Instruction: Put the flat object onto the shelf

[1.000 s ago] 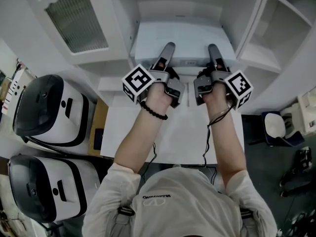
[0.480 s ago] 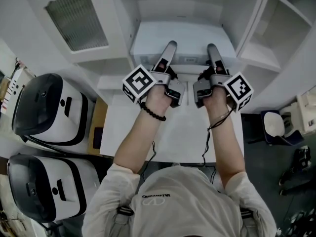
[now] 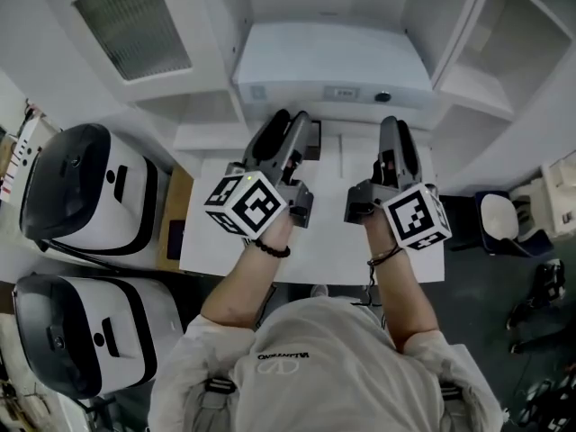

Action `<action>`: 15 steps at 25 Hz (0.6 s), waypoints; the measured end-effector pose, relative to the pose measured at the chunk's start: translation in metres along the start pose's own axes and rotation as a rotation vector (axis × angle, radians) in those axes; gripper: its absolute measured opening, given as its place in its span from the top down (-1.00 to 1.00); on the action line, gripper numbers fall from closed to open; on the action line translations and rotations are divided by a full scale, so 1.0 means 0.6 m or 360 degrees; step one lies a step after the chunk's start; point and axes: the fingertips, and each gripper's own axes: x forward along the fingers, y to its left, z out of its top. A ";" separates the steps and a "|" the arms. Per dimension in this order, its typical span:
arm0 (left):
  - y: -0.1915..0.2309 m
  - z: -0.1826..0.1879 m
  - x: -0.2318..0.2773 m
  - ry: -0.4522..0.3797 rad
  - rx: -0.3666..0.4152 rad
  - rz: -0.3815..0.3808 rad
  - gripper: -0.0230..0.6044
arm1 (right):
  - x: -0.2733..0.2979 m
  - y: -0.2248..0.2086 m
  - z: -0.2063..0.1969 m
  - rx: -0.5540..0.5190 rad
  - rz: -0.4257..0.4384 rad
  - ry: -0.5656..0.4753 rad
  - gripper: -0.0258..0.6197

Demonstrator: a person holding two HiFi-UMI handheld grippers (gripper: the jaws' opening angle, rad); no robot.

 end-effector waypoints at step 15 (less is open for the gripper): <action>-0.019 0.003 0.072 0.0100 0.0953 0.0157 0.91 | 0.081 0.021 -0.015 -0.0312 0.0059 0.0147 0.89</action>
